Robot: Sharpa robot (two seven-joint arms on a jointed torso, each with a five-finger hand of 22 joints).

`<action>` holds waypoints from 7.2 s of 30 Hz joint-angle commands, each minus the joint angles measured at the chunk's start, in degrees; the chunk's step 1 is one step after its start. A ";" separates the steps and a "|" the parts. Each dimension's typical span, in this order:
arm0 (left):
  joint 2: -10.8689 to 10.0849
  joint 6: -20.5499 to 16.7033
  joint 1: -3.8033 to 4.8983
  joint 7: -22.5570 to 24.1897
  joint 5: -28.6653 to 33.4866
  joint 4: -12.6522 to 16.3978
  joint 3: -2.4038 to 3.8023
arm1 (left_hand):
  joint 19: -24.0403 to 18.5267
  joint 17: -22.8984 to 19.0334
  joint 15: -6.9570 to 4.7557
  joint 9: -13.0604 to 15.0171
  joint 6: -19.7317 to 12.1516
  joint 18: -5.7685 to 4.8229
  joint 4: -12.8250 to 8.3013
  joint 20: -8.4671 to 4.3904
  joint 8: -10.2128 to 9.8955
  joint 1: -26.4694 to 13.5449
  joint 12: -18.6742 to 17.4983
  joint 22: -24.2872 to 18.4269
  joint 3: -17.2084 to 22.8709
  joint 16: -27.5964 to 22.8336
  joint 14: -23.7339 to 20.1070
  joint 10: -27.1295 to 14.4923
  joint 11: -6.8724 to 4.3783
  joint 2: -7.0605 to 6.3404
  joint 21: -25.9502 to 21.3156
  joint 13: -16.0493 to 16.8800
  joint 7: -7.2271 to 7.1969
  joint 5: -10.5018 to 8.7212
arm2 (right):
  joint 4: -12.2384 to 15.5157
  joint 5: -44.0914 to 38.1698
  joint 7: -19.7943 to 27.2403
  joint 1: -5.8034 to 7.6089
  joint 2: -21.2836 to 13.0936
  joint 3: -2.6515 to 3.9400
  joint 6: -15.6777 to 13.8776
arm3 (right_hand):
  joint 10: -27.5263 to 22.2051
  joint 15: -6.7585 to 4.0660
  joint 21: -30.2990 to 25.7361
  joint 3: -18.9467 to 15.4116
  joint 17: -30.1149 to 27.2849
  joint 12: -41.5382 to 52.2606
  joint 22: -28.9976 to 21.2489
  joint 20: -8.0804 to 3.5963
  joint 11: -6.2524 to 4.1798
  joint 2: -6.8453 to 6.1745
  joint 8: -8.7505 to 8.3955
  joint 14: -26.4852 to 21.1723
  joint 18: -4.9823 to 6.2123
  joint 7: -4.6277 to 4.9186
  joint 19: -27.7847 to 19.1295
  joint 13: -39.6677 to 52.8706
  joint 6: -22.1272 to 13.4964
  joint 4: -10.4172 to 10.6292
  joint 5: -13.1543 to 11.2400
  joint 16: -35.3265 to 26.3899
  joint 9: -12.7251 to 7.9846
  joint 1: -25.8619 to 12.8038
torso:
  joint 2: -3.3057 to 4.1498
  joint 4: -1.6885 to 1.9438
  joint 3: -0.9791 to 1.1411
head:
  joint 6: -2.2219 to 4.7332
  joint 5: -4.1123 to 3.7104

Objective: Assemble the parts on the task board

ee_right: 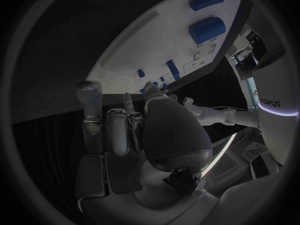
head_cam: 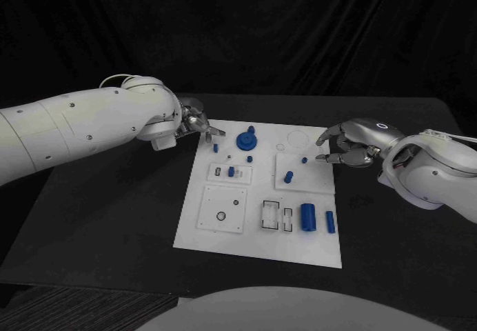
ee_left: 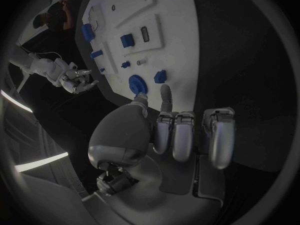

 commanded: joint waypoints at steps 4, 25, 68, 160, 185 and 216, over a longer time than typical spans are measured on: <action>0.30 1.82 -0.32 1.03 -0.02 -0.35 0.04 | 3.26 15.10 0.44 -0.13 0.29 -0.12 0.17 0.53 -0.24 0.45 0.20 12.88 -0.36 0.15 6.05 5.86 0.44 -0.05 -0.23 15.01 0.31 -0.17 | 0.00 -0.10 -0.71 -0.22 0.00 0.03 -0.05 | 4.81 0.26 -0.36 -0.23 10.14 -0.36 3.78 0.02 0.29 0.11 -0.16 4.46 0.52 0.10 -0.52 13.63 0.42 -0.05 0.36 -0.22 -0.07 0.14 | -0.04 0.05 -0.04 | -0.01 -0.06; 0.64 3.88 -0.81 0.36 -0.02 -0.45 0.04 | 3.10 15.10 0.51 -0.12 0.43 -0.05 -0.06 0.60 -0.18 0.81 0.20 12.77 -0.30 0.15 6.05 5.86 0.49 0.06 -0.44 15.01 0.31 -0.11 | -0.12 -0.10 -0.65 -0.41 0.09 0.03 -0.12 | 4.81 0.26 -0.36 -0.23 10.14 -0.36 3.78 0.02 0.29 0.11 -0.16 4.46 0.52 0.10 -0.52 13.63 0.42 -0.05 0.36 -0.22 -0.07 0.14 | -0.05 0.07 -0.04 | -0.01 -0.07; 1.13 5.20 -1.11 0.51 -0.02 -0.87 0.04 | 2.83 15.10 0.71 -0.16 -0.31 0.05 -3.25 0.89 -0.61 4.43 0.20 12.75 1.42 0.15 6.05 5.86 0.61 1.31 -0.86 15.01 0.38 4.57 | -0.34 -0.09 -0.86 -0.80 0.25 0.03 0.26 | 4.57 0.26 -1.15 -0.28 9.90 -0.53 3.64 0.02 0.28 0.24 -0.28 4.38 0.61 0.11 -0.61 13.33 0.62 -0.17 0.95 -0.48 -0.21 0.48 | -0.04 0.06 0.00 | -0.01 -0.13; -6.75 2.93 -0.77 2.67 -0.02 12.45 0.03 | 2.81 15.10 0.82 0.87 -1.50 0.12 -16.18 1.02 -0.48 4.03 0.20 13.24 29.49 0.15 6.05 5.86 0.75 -5.98 -1.57 15.01 0.67 20.41 | -0.09 -0.08 -1.02 -0.96 -0.03 0.02 -0.30 | 3.81 0.31 -3.85 0.18 8.85 -1.06 3.23 0.07 0.35 0.85 -1.00 4.00 0.89 0.21 -0.89 12.44 1.04 -0.92 5.58 -1.62 -0.86 2.21 | -0.03 0.08 -0.02 | -0.01 0.34; -6.86 4.40 -1.76 0.60 -0.02 13.11 0.01 | 2.75 15.10 0.82 0.90 -1.62 0.15 -16.08 1.01 -0.51 3.84 0.20 13.21 29.69 0.15 6.05 5.86 0.75 -5.79 -1.66 15.01 0.69 20.42 | -0.13 -0.07 -1.21 -0.99 0.08 0.02 -0.09 | 3.74 0.32 -4.08 0.13 8.75 -1.12 3.18 0.07 0.36 0.76 -1.05 3.97 0.91 0.22 -0.93 12.35 1.04 -0.93 5.62 -1.73 -0.89 2.21 | -0.07 0.04 0.00 | -0.01 0.45; -7.25 3.70 -3.17 0.46 -0.02 13.76 0.01 | 2.70 15.10 0.82 0.92 -1.65 0.17 -16.02 1.01 -0.50 3.71 0.20 13.18 29.79 0.15 6.05 5.86 0.75 -5.69 -1.75 15.01 0.70 20.40 | -0.24 -0.07 -1.37 -1.02 0.29 0.02 0.51 | 3.51 0.32 -4.78 0.12 8.50 -1.28 3.02 0.08 0.35 0.74 -1.11 3.87 1.00 0.20 -1.08 12.08 1.03 -0.92 5.67 -2.01 -0.94 2.23 | -0.03 0.07 -0.03 | -0.01 0.69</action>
